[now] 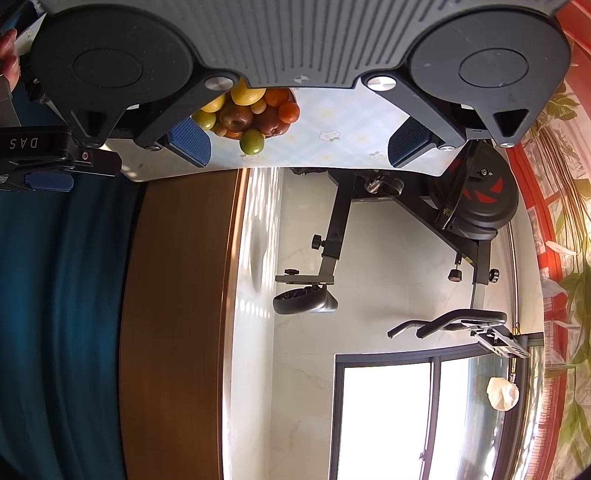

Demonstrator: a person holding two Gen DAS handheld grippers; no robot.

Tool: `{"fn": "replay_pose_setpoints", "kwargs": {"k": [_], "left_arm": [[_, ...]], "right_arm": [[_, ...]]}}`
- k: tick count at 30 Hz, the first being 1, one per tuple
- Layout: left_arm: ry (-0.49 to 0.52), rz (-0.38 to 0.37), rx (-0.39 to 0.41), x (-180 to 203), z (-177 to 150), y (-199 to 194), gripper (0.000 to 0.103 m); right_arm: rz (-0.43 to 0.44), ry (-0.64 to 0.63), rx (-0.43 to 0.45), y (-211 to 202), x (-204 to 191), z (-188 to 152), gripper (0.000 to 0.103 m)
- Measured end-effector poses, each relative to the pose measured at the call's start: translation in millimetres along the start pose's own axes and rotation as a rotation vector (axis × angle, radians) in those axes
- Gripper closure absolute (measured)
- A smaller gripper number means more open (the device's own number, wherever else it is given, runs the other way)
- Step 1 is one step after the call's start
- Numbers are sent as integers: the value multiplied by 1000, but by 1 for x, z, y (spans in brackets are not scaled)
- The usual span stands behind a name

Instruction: Organize fruits

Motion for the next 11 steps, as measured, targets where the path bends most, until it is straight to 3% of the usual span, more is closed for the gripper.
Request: {"fn": "replay_pose_setpoints", "kwargs": {"k": [11], "left_arm": [[-1, 2, 16, 1, 2, -3, 0]], "right_arm": [[0, 0, -4, 0, 1, 0, 0]]}}
Point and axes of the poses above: each gripper's, at about its wrist camera, not at the fingertips, and y roughly the way its jaws point, x to its right, z to its top, the point moved 8 cm from there along y, roughly the way its jaws point, and after that the axes turned 10 degrees about -z, right-handed, at the moved point
